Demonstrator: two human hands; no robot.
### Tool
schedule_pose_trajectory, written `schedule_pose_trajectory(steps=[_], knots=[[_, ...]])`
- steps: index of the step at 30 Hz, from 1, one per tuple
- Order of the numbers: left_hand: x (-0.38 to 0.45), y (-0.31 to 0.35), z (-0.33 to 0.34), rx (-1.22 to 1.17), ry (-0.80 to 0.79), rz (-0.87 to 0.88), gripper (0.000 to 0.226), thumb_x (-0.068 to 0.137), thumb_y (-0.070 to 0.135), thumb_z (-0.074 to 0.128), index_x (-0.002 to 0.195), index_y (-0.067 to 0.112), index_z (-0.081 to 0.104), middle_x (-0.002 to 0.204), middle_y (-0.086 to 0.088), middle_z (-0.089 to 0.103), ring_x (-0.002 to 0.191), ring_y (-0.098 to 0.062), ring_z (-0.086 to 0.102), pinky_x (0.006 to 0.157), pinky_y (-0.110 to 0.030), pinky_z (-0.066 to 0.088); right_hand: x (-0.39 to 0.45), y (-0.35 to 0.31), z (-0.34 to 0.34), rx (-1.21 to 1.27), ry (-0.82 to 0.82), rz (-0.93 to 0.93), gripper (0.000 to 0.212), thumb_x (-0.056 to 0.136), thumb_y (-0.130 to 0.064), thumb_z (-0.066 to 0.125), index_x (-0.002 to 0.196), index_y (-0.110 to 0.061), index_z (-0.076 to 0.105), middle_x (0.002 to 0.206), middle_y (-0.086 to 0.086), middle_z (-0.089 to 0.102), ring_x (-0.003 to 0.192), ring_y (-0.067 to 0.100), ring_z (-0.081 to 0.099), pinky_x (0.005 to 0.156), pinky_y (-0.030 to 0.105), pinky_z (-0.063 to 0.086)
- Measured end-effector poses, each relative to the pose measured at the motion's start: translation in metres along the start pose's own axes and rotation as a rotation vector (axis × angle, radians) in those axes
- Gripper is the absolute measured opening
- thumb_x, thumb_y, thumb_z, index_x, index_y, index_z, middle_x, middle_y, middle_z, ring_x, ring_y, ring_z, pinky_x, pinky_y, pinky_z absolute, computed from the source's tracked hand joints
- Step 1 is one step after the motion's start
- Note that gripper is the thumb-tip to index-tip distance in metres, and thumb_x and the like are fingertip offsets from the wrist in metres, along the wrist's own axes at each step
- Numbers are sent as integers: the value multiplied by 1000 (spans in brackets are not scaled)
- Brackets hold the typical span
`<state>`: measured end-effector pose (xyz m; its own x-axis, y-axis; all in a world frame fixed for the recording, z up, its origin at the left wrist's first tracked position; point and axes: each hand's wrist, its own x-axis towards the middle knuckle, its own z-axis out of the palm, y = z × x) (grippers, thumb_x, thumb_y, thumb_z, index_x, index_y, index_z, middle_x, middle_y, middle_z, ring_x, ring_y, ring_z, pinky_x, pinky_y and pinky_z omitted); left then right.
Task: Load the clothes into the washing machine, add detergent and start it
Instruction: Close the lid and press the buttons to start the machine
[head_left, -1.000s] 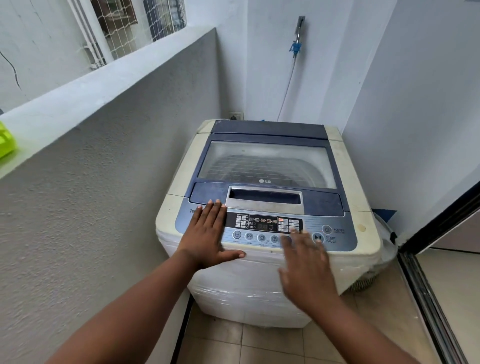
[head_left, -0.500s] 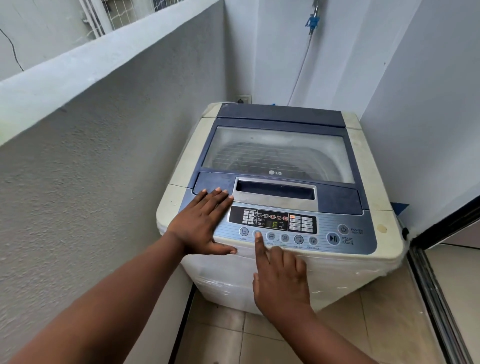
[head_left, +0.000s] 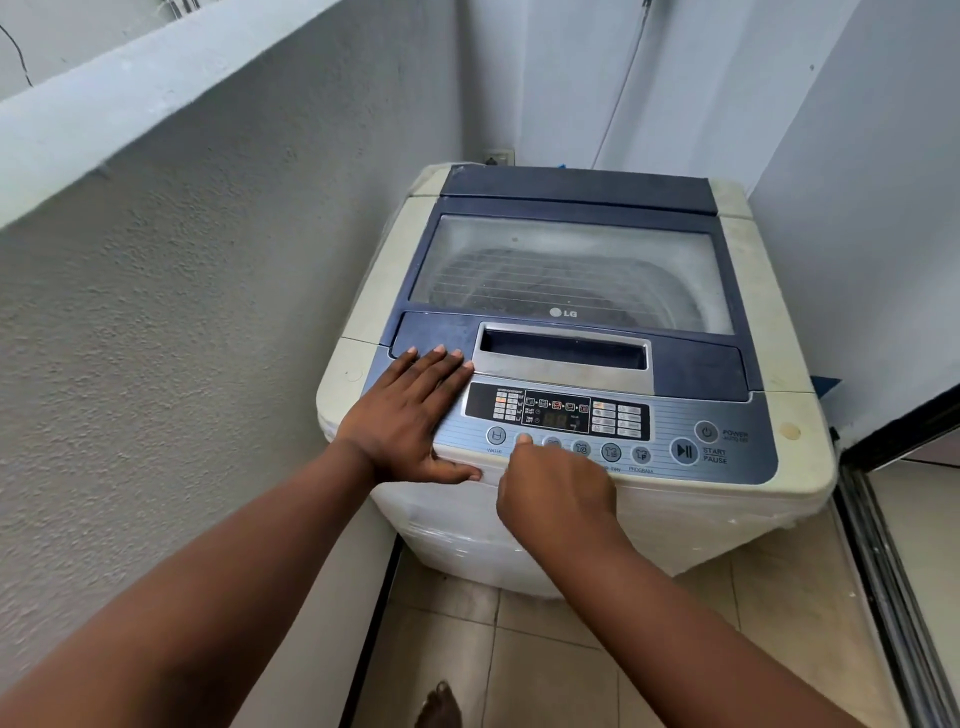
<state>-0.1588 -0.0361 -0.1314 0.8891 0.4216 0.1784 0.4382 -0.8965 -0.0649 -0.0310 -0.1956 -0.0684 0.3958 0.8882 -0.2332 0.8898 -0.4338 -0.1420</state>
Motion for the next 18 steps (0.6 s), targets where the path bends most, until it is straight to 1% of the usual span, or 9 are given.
schedule_pose_trajectory(steps=[2,3,5,7,9,11,13,15,18], knots=[[0,1,-1,-2,-9,-9,116,65,89,44,148,8,32,153,-10,34,144,-26,27,117,-47,19,5,-2,-13,30,-23,12,28,91,-22,51,116,-15,59,114,6,65,106,29,62,82,34,47],[0,1,-2,-3,-17,-12,117,65,89,44,148,8,31,153,-10,34,144,-26,27,117,-47,19,5,-3,-16,32,-25,11,24,89,-21,52,111,-16,61,113,6,66,106,29,62,82,33,47],[0,2,-3,-4,-29,-21,117,65,90,42,149,9,30,154,-10,33,144,-25,26,117,-45,17,2,0,-13,-2,-7,-19,26,90,-19,49,113,-15,60,113,6,65,105,30,62,80,34,47],[1,3,-4,-9,-45,-31,117,66,90,41,149,9,29,154,-9,32,145,-25,24,118,-42,14,-3,7,-3,-30,19,-69,40,94,-19,42,134,-16,46,116,7,64,105,30,61,78,36,48],[0,3,-5,-12,-59,-42,117,66,90,39,150,10,28,155,-9,30,145,-24,22,118,-40,11,-12,19,10,-26,19,-112,57,96,-24,38,150,-24,19,115,6,64,101,30,62,74,37,48],[1,4,-6,-10,-67,-45,117,66,91,38,150,10,27,155,-9,30,145,-24,22,119,-38,9,-23,34,21,16,18,-131,70,96,-31,40,150,-36,-4,110,5,64,93,28,62,70,36,49],[1,4,-7,-16,-70,-52,117,66,91,39,149,10,29,154,-9,32,144,-24,24,119,-38,9,-36,46,29,63,-1,-122,81,94,-37,43,143,-46,-20,108,5,62,89,26,62,71,37,51],[1,5,-7,-18,-75,-55,118,65,91,39,149,9,30,154,-9,33,144,-24,25,119,-39,11,-45,57,35,93,-5,-97,85,93,-40,44,139,-50,-26,111,4,57,93,26,60,73,38,51],[1,5,-5,-38,-66,-58,118,63,91,42,148,9,33,152,-9,35,143,-24,27,118,-40,14,-56,75,35,76,-3,-55,83,93,-44,42,140,-49,-27,113,3,54,99,26,58,77,38,49]])
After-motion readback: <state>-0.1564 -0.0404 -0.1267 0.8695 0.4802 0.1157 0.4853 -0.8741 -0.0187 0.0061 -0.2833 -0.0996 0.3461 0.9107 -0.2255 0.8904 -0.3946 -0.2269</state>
